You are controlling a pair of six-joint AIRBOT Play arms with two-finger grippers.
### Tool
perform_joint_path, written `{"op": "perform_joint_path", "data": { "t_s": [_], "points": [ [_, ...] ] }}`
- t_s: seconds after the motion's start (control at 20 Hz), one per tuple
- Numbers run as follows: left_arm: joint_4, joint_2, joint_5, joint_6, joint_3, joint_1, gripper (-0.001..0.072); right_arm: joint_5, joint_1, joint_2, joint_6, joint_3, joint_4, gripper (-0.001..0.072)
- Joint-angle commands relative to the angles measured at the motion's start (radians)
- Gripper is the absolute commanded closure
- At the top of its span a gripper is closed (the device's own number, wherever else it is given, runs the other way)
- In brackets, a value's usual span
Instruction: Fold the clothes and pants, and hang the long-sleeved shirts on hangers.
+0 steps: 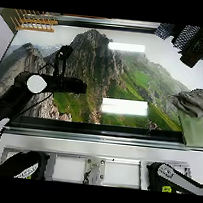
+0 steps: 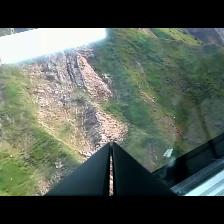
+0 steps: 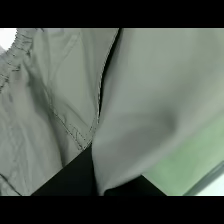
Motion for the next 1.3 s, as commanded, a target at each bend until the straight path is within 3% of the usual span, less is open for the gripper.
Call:
{"op": "perform_joint_path", "data": {
  "t_s": [0.0,0.3,0.35,0.4,0.45,0.5,0.65,0.9,1.25],
  "points": [
    [0.001,0.000,-0.002,0.002,0.000,-0.001,0.0703,0.016,0.000,0.064,0.028,-0.161,-0.124,0.0681],
    [0.003,0.000,-0.011,0.002,0.000,-0.001,0.0703,0.033,-0.001,0.069,0.027,-0.254,-0.176,0.0671],
    [0.008,0.000,-0.018,0.002,0.000,-0.001,0.0703,0.044,0.000,0.069,0.026,-0.254,-0.200,0.0639],
    [0.009,0.000,-0.026,0.002,0.000,-0.001,0.0703,0.051,-0.001,0.069,0.013,-0.253,-0.225,0.0390],
    [0.009,0.000,-0.028,0.002,0.000,-0.001,0.0703,0.052,-0.001,0.072,-0.018,-0.253,-0.241,0.0082],
    [0.009,0.000,-0.027,0.002,0.000,-0.001,0.0703,0.039,0.000,0.085,-0.051,-0.253,-0.243,0.0035],
    [0.008,0.000,-0.026,0.002,0.000,-0.001,0.0703,-0.080,0.053,0.192,-0.175,-0.253,-0.125,0.0035],
    [0.009,0.001,0.011,-0.064,0.000,0.005,0.0703,-0.168,0.325,0.330,-0.390,-0.253,0.378,0.0035],
    [0.009,0.001,0.011,-0.082,0.000,0.005,0.0703,-0.255,0.670,0.309,-0.393,-0.254,0.435,0.0035]
  ]
}}
